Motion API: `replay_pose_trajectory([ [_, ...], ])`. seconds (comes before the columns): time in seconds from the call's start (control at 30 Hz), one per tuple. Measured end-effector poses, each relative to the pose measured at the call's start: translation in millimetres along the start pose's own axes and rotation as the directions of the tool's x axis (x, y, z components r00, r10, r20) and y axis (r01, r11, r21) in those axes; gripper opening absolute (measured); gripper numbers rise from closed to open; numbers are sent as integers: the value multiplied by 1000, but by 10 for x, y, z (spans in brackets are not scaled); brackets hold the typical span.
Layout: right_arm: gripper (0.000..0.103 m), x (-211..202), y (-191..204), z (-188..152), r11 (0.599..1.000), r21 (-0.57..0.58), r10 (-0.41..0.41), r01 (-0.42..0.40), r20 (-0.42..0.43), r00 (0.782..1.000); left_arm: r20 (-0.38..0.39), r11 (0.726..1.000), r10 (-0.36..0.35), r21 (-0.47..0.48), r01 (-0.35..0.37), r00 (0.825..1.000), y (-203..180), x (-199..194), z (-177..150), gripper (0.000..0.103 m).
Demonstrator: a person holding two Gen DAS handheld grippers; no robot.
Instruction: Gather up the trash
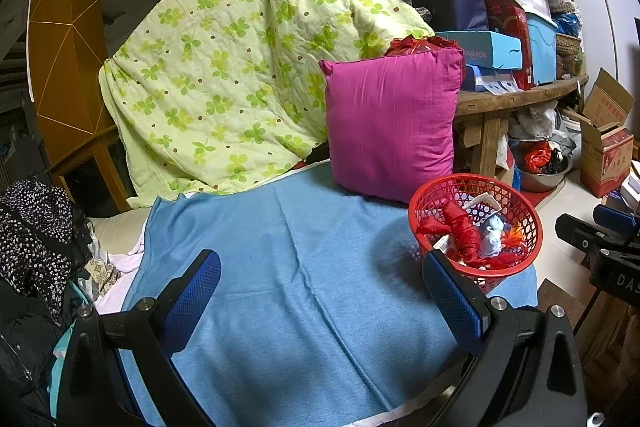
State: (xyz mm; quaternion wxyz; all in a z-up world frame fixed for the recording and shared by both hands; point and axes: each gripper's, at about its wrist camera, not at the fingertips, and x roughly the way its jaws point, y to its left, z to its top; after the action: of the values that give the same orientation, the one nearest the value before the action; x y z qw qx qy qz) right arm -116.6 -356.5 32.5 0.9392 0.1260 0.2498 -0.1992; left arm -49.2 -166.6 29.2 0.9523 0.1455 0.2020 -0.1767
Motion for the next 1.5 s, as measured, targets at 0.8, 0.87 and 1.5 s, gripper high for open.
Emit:
replay_pose_trajectory([
  [0.8, 79, 23, -8, -11, 1000, 0, 1, -1, -3, 1000, -8, 1000, 0, -2, 0, 1000, -9, 22, -21, 101],
  [0.87, 79, 21, -6, -12, 1000, 1, 1, -1, -3, 1000, -10, 1000, -2, -2, 2, 1000, -9, 23, -24, 101],
  [1.5, 79, 46, 2, -53, 1000, 1, 2, -2, -6, 1000, -22, 1000, -2, -5, 2, 1000, -7, 51, -53, 101],
])
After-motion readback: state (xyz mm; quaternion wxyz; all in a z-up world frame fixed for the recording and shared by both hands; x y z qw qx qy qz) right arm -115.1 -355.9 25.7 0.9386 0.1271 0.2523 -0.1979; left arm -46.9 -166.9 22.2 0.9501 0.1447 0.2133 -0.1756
